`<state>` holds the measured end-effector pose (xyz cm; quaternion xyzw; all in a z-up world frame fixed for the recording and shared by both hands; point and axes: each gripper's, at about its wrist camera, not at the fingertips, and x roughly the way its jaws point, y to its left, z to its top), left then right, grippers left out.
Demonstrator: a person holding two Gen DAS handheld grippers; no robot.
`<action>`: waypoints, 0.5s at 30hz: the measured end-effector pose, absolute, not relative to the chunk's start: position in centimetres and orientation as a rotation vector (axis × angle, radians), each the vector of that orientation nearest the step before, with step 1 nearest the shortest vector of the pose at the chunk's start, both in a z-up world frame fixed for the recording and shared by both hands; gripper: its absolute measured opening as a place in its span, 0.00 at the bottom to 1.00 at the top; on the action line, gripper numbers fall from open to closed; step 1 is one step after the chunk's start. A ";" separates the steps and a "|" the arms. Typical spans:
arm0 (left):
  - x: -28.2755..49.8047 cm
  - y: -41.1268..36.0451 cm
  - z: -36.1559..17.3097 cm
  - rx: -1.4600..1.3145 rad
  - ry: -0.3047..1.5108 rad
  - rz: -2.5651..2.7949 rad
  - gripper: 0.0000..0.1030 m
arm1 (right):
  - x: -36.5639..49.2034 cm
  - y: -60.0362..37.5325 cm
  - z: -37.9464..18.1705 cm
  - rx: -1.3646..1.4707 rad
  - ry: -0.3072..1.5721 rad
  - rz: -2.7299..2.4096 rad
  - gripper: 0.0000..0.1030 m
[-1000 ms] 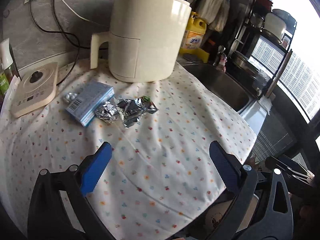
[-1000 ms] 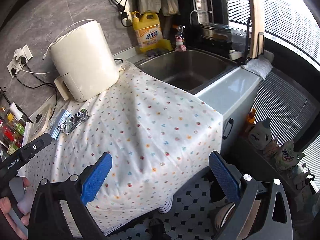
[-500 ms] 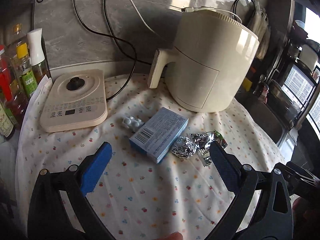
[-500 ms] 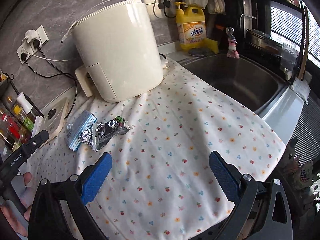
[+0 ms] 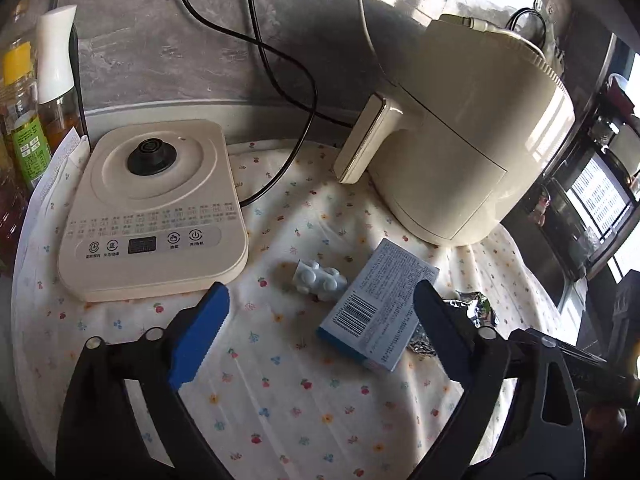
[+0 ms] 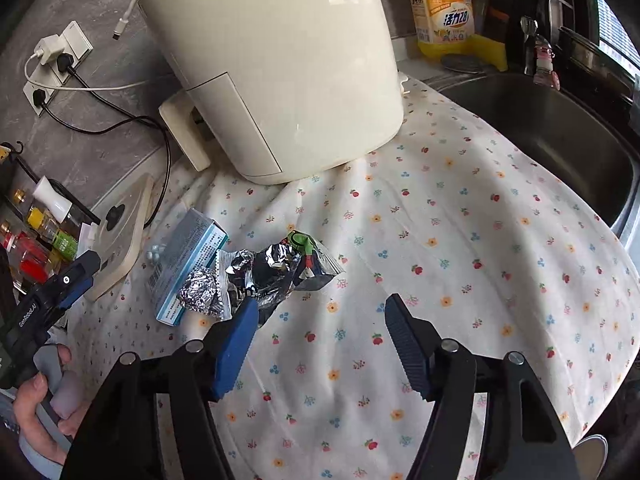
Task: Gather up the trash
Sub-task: 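Grasp the blue medicine box with the left tool while the right tool grasps the foil wrapper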
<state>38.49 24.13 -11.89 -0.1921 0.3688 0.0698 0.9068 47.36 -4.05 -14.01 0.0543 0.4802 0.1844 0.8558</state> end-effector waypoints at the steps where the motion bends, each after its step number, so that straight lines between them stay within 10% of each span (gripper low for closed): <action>1: 39.0 24.3 -12.2 -0.398 0.776 0.140 0.77 | 47.7 -3.7 -14.3 0.112 1.015 0.387 0.62; 9: 41.0 25.0 -13.6 -0.413 0.818 0.107 0.66 | 50.1 -1.8 -16.4 0.104 1.075 0.389 0.59; 13: 41.4 24.1 -13.8 -0.407 0.829 0.070 0.66 | 50.8 -1.3 -17.1 0.089 1.091 0.396 0.05; 15: 41.6 23.4 -14.1 -0.409 0.837 0.041 0.67 | 50.7 -1.5 -16.7 0.088 1.081 0.403 0.01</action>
